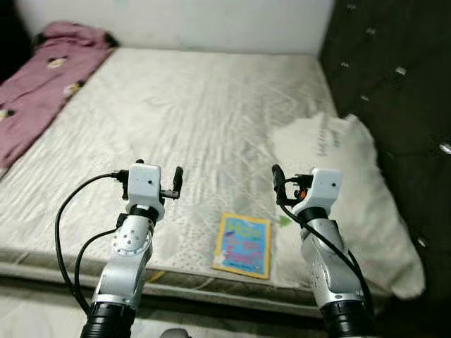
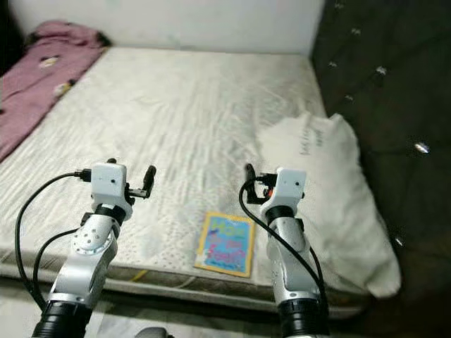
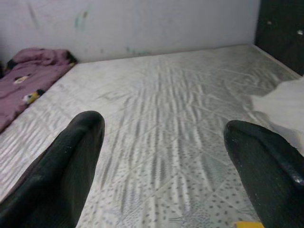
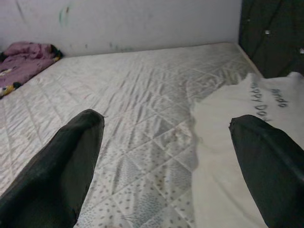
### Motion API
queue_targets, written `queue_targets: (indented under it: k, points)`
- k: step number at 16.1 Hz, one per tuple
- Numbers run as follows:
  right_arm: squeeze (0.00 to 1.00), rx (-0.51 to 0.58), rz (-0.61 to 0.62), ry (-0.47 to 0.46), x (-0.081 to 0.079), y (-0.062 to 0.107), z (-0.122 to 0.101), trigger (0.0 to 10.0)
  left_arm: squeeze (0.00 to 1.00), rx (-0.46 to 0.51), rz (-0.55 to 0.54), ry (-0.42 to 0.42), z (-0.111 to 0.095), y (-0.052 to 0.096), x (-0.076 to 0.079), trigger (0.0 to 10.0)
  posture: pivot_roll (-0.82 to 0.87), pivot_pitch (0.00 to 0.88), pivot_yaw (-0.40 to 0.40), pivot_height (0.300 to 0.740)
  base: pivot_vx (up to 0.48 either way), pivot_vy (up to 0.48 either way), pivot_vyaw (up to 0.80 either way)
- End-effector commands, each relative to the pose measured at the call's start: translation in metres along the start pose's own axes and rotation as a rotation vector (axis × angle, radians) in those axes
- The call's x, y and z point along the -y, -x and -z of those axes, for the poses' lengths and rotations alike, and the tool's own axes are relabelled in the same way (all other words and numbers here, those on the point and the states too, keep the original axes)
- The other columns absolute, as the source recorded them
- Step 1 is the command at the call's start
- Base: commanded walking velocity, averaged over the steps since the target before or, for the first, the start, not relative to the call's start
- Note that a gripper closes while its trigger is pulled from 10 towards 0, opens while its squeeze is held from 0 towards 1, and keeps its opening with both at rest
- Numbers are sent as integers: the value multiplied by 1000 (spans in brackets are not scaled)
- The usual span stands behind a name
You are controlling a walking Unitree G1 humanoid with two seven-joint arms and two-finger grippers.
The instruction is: Clean up the room
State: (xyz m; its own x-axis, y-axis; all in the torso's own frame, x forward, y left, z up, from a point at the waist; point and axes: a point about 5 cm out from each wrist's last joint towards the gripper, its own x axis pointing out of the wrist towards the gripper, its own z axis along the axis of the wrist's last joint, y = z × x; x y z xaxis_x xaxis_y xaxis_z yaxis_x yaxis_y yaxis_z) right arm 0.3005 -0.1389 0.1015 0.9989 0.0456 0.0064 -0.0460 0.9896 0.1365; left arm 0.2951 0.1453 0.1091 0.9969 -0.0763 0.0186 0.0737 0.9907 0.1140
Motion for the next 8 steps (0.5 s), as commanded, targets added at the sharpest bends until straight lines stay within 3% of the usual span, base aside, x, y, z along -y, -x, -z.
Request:
queue_targets:
  k: [1,8]
  points:
    - [0,-5,11,-2,0,1,-1,10000,0,-6,-3,2,1,1,0,10000,-1,0,18,740,0,0,0]
    - [0,-37,8,-27,-4,4,2,10000,0,1,-3,30,1,0,2,10000,-4,0,8,740,0,0,0]
